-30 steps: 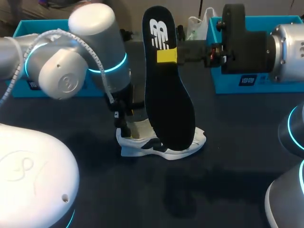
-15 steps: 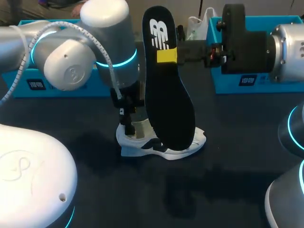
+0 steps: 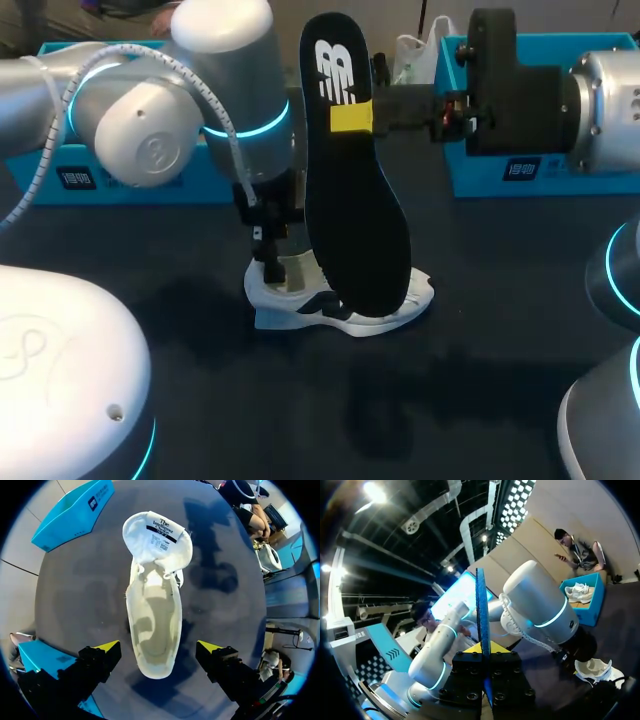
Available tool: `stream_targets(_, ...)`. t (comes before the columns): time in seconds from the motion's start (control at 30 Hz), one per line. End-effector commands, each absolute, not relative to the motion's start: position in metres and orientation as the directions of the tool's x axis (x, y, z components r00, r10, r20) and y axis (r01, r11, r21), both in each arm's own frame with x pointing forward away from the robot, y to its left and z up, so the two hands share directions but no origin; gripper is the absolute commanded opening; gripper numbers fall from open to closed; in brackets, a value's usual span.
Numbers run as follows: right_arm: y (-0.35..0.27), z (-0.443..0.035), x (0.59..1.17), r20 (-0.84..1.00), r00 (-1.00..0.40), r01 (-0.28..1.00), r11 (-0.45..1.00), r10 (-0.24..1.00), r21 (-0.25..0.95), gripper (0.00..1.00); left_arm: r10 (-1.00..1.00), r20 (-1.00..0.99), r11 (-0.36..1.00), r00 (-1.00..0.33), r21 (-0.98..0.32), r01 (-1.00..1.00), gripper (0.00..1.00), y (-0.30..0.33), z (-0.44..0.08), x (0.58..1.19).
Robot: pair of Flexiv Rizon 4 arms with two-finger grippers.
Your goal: Take the shoe out of the shoebox, open the shoe tongue, remove and reinsert the insole, then place the shoe into the shoebox
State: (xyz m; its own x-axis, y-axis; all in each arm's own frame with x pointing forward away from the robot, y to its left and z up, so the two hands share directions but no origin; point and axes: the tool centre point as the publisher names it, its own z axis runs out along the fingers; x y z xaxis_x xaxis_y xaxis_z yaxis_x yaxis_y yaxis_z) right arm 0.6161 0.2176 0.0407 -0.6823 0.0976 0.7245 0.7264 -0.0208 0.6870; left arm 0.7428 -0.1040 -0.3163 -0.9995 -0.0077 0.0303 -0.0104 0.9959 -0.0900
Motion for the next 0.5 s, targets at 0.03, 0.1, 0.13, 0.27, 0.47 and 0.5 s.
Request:
stream_targets(0.03,0.222,0.041,0.617,0.726,-0.681,0.728,-0.021,0.101,0.686,0.00,-0.008,0.030,0.996,-1.000,-0.092,-0.011,1.00,-0.111,-0.318,0.751)
stream_targets(0.1,0.222,0.041,0.617,0.726,-0.681,0.728,-0.021,0.101,0.686,0.00,-0.017,0.020,0.995,-1.000,-0.099,-0.019,1.00,-0.115,-0.319,0.756)
stream_targets(0.13,0.222,0.041,0.617,0.726,-0.681,0.728,-0.021,0.101,0.686,0.00,-0.016,0.021,0.994,-1.000,-0.104,-0.018,1.00,-0.116,-0.319,0.759)
stream_targets(0.27,0.222,0.041,0.617,0.726,-0.681,0.728,-0.021,0.101,0.686,0.00,-0.023,0.016,0.994,-1.000,-0.108,-0.024,1.00,-0.126,-0.322,0.770)
stream_targets(0.47,0.222,0.041,0.617,0.726,-0.681,0.728,-0.021,0.101,0.686,0.00,-0.030,0.012,0.991,-0.999,-0.131,-0.031,1.00,-0.140,-0.334,0.783)
stream_targets(0.5,0.222,0.041,0.617,0.726,-0.681,0.728,-0.021,0.101,0.686,0.00,-0.032,0.011,0.988,-0.999,-0.148,-0.034,1.00,-0.142,-0.336,0.785)
